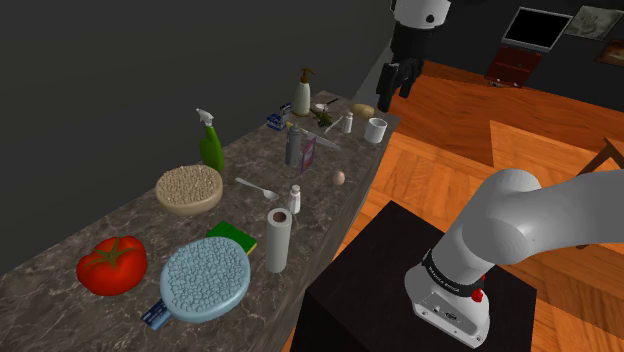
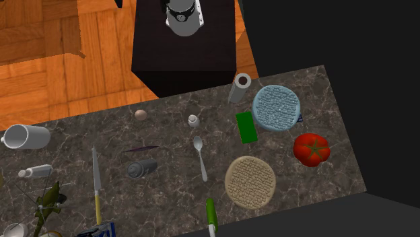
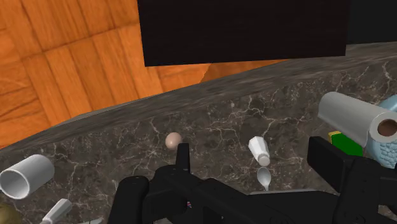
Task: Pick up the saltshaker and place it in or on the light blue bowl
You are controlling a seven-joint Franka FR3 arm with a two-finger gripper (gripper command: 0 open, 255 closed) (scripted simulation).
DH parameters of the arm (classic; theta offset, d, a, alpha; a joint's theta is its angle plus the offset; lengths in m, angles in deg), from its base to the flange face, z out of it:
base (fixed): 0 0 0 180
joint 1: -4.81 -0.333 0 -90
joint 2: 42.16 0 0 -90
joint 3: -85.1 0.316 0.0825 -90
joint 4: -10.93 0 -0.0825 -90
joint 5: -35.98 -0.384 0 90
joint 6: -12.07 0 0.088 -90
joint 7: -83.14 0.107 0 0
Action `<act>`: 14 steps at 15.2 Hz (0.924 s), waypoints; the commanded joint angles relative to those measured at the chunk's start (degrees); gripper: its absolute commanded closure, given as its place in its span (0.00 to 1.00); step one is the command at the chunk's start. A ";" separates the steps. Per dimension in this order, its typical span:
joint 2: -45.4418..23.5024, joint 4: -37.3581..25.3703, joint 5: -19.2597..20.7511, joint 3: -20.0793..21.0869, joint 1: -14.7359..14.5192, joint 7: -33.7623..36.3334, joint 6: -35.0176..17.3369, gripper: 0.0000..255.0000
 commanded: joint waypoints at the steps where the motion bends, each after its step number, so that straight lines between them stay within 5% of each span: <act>1: 0.00 0.00 0.00 0.00 0.00 0.00 0.00 0.00; 14: -14.88 12.05 -5.24 1.04 0.02 8.33 -27.75 0.00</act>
